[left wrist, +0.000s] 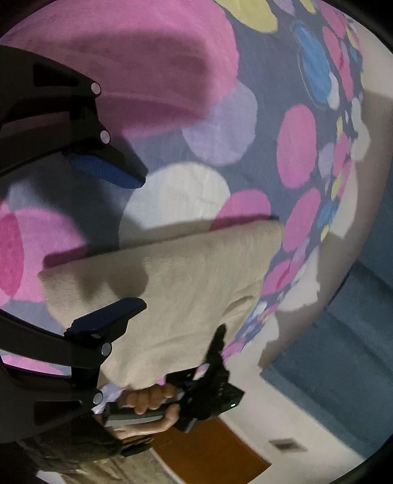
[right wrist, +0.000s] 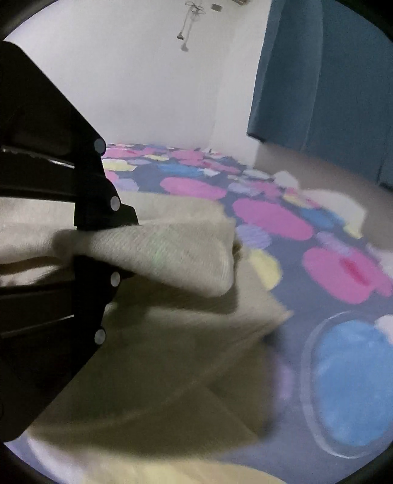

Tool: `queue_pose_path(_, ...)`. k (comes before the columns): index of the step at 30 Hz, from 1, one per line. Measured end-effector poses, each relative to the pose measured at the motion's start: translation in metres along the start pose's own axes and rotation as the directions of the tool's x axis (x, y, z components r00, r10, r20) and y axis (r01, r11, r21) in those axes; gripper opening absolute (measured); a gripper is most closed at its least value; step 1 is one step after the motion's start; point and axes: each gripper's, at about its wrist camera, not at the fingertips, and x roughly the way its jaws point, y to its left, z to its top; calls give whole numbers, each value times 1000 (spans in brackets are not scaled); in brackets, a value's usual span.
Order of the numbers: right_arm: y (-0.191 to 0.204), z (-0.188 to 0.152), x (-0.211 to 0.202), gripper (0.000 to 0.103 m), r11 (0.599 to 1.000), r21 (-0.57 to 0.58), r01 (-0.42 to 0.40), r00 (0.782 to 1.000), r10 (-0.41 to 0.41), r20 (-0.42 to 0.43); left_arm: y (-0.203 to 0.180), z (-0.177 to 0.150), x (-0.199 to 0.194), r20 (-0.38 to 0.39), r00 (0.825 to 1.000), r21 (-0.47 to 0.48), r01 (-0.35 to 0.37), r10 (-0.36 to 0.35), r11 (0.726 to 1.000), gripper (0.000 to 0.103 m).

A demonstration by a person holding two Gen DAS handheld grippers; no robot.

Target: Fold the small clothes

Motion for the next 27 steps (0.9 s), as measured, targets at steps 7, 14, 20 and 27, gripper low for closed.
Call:
queue_pose_path(7,-25,13,-43,8,994,26,106,990,-108,88,-31,-6,-10,33,996,160,79,-85,984,74)
queue_pose_path(14,-58,6,-35,11,990,109,88,993,-96,74,-51,-16,-2,-29,996,280,87,-82,956,74)
queue_pose_path(20,-48,-29,-96,32,995,102,15,985,-32,170,-58,-23,-2,-51,997,347,78,-65,935,74)
queue_pose_path(27,-60,-124,-151,36,988,154,0,981,-30,192,-58,-30,12,-101,994,354,7,31,935,74)
